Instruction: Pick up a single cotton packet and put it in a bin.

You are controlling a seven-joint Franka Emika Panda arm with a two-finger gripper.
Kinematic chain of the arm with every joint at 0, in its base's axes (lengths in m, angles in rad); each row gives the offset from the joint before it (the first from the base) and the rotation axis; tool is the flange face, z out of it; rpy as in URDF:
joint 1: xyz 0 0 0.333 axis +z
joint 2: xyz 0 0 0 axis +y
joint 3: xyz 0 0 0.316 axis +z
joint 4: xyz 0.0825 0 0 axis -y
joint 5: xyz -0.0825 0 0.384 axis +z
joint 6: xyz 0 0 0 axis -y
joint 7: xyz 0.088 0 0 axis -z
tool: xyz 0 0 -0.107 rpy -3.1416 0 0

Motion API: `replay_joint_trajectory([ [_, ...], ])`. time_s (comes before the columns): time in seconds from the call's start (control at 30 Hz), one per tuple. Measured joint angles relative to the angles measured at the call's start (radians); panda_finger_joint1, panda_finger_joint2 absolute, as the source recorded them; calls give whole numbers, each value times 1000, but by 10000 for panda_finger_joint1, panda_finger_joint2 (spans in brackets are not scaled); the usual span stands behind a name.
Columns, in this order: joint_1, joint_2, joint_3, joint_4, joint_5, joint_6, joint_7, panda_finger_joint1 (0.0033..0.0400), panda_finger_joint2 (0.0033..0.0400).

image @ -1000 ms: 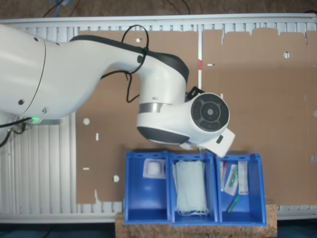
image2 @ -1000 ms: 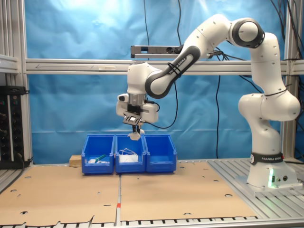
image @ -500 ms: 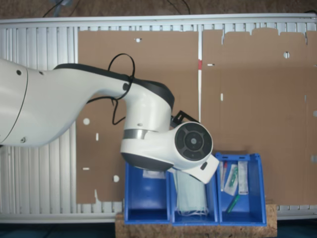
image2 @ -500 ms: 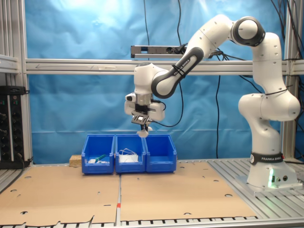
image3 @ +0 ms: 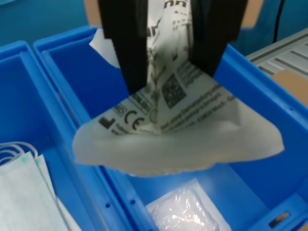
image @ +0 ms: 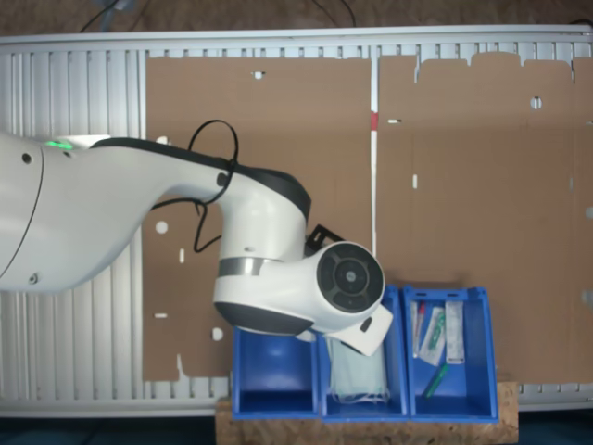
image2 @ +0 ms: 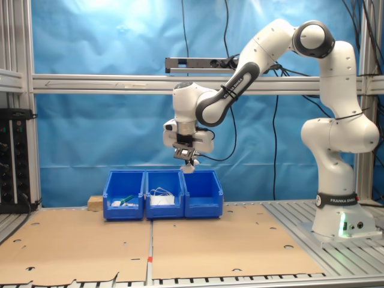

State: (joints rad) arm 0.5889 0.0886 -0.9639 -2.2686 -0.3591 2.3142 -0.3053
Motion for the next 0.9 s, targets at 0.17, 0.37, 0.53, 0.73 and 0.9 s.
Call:
replay_joint_trajectory([
  [0.17, 0, -2, -9, -1, -13, -16, 0, 59, 59],
  [0.37, 0, -5, -19, -7, -24, -29, 0, 59, 59],
  [0.53, 0, -6, -27, -21, -46, -38, 0, 59, 59],
  [0.73, 0, -7, -34, -33, -72, -44, 0, 59, 59],
  [0.9, 0, -15, -42, -47, -89, -46, 0, 59, 59],
])
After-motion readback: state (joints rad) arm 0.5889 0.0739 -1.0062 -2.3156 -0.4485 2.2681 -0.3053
